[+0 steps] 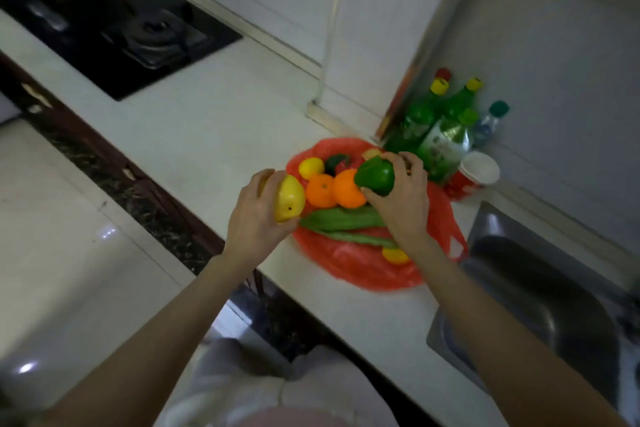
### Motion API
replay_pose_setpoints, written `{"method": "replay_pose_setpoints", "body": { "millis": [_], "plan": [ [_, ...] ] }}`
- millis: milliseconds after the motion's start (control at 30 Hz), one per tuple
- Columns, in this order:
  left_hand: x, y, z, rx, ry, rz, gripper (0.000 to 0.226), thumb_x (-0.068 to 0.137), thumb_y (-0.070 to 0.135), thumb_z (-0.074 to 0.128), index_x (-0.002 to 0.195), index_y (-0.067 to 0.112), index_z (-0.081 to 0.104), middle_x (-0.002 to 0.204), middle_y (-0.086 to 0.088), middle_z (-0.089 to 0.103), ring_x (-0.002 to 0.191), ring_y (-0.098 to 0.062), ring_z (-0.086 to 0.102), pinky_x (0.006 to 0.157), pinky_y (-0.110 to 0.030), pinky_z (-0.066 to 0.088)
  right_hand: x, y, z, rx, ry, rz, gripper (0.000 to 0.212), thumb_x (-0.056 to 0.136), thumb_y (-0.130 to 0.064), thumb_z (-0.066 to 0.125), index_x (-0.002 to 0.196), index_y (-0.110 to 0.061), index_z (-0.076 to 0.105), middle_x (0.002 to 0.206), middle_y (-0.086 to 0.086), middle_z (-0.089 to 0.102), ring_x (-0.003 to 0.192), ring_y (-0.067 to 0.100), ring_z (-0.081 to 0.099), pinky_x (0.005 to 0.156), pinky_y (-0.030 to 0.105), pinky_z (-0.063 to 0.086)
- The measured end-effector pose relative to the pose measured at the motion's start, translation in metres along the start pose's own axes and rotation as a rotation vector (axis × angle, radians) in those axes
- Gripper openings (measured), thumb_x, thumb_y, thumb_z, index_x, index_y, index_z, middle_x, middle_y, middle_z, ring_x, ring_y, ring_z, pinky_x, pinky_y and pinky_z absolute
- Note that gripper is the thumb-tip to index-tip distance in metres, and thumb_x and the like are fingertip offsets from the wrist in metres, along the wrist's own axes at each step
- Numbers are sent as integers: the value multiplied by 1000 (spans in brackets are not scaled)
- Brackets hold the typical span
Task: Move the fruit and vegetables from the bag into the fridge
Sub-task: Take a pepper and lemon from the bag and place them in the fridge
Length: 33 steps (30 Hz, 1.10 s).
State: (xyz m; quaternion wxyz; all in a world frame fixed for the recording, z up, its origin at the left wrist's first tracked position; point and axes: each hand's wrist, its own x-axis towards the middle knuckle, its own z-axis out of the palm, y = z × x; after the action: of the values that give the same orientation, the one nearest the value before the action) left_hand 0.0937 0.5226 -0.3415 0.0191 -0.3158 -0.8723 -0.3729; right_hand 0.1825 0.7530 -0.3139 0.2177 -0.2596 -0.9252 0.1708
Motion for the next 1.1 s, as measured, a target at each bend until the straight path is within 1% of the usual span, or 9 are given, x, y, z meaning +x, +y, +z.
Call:
{"method": "replay_pose_setpoints", "body": {
  "millis": [67,233,367,467,567,633,700,800,1100],
  "plan": [
    [12,-14,-29,-11,70,-51,77,63,37,72,131,15,44,132,-10,44,112,-33,50,90,-42,47,21,-36,1,42,36,-62,64,69,-36,77,125,-21,51,133,10,41,117,29,43,89,42,47],
    [34,-65,-114,26,228,-164,77,65,26,82,131,19,43,132,-6,42,113,-31,50,90,-41,46,56,-144,27,184,51,-228,60,70,-33,77,124,-24,50,134,5,40,119,25,41,85,37,48],
    [37,-118,-184,70,328,-226,78,64,26,82,131,19,43,132,-5,42,113,-29,49,89,-39,45,68,-230,67,248,-2,-352,59,70,-35,77,123,-28,50,135,-2,38,119,20,40,78,30,46],
    [28,-161,-235,115,396,-279,79,63,29,82,130,20,43,132,-3,43,113,-27,50,87,-35,44,70,-294,100,312,-63,-438,58,71,-38,76,122,-31,48,135,-5,36,121,16,38,77,25,44],
    [10,-201,-282,163,454,-340,77,62,29,82,128,20,44,130,-3,44,110,-27,51,84,-34,45,65,-354,135,353,-129,-512,60,71,-37,76,123,-31,47,136,-5,35,121,17,38,78,29,47],
    [-3,-226,-311,196,487,-385,77,62,30,81,129,22,44,130,-3,44,109,-28,51,85,-37,47,60,-396,158,385,-186,-563,61,71,-37,76,124,-31,47,137,-5,35,122,18,38,81,31,47],
    [-15,-250,-339,232,514,-444,78,63,30,82,130,22,43,130,-4,44,108,-29,51,85,-40,48,55,-438,179,414,-236,-608,60,72,-38,76,124,-30,48,137,-4,34,122,18,38,82,30,45],
    [-30,-285,-379,275,552,-511,78,63,30,82,130,21,43,130,-4,44,107,-29,51,83,-36,46,49,-499,207,443,-295,-683,60,72,-37,76,125,-28,48,136,-3,34,122,18,39,81,27,43],
    [-12,-418,-515,378,664,-629,78,62,29,82,130,21,44,131,-4,44,107,-30,52,82,-42,49,92,-688,296,521,-340,-907,59,72,-39,75,123,-30,48,131,-5,37,118,14,40,79,26,44]
  ]
}}
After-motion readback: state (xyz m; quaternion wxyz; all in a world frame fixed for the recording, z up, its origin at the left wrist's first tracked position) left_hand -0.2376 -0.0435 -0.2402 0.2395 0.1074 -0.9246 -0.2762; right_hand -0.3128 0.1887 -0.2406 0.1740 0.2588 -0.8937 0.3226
